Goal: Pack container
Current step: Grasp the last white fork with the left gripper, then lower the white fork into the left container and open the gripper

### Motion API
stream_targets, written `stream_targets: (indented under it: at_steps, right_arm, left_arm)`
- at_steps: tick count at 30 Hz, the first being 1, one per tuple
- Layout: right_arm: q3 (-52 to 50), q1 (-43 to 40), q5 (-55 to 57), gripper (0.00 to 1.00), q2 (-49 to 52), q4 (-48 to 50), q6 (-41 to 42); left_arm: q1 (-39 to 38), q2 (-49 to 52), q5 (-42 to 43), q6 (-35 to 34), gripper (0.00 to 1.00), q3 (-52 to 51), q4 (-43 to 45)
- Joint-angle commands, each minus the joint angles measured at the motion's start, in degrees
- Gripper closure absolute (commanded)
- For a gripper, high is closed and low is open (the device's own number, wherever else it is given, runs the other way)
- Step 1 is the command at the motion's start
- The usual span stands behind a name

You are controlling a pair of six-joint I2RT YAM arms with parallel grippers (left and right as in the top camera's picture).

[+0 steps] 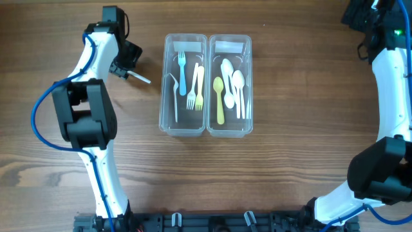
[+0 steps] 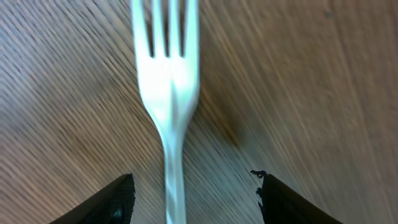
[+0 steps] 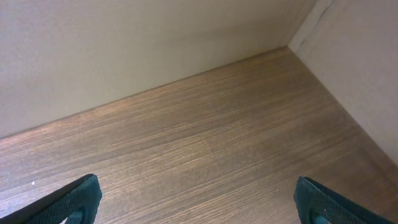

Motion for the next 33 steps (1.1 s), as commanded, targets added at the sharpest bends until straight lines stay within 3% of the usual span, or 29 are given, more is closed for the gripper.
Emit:
stream_targets:
  at_steps: [1,4,6,9,10,11,16,18,19,25,29,33]
  right_arm:
    - [1.03,0.13,0.98,0.00,-0.70,0.17,0.61]
    - [1.03,0.13,0.98,0.00,-0.70,0.15,0.61]
    - [1.03,0.13,0.98,0.00,-0.70,0.15,0.61]
    - [1.03,0.13,0.98,0.00,-0.70,0.15,0.61]
    - [1.03,0.13,0.98,0.00,-0.70,0.15,0.63]
    - [1.03,0.13,0.98,0.00,-0.70,0.15,0.63]
    - [1.03,0.13,0.98,0.00,-0.70,0.15,0.66]
    - [1.03,0.13,0.98,0.00,-0.70,0.15,0.61]
    - [1.03,0.13,0.98,0.00,-0.70,0.15,0.63]
    - [1.03,0.13,0.98,0.00,-0.70,0.15,0.61]
    - [1.03,0.13,0.98,0.00,-0.70,0.15,0.61]
    - [1.03,0.13,0.98,0.00,-0.70,0.15,0.61]
  left_arm:
    - [1.95,2.54,0.57,-1.11,0.34,0.02,-0.04]
    - [2.32,3.87,0.57,-0.83,0.42,0.02,-0.39]
    - [2.25,5.25,1.51,0.35,0.58,0.02,-0.83]
    - [2.23,5.84,2.51,0.35,0.68,-0.04,-1.36]
    - [2.19,5.84,2.58,0.37,0.79,-0.04,-1.51]
    - [2.21,5.84,3.43,0.35,0.96,-0.04,-2.01]
    - [2.27,5.62,6.75,0.42,0.96,0.09,-4.33]
    - [2.86,3.76,8.07,6.69,0.96,1.27,-7.13]
    - [3.19,0.68,7.98,13.60,0.96,2.58,-7.32]
    - [0.20,-17.97,8.59,35.15,0.96,4.94,-3.98]
    - [-8.72,-21.99,12.15,51.06,0.96,4.90,-5.62]
    - [-17.94,-18.99,11.58,58.07,0.96,4.76,-8.79]
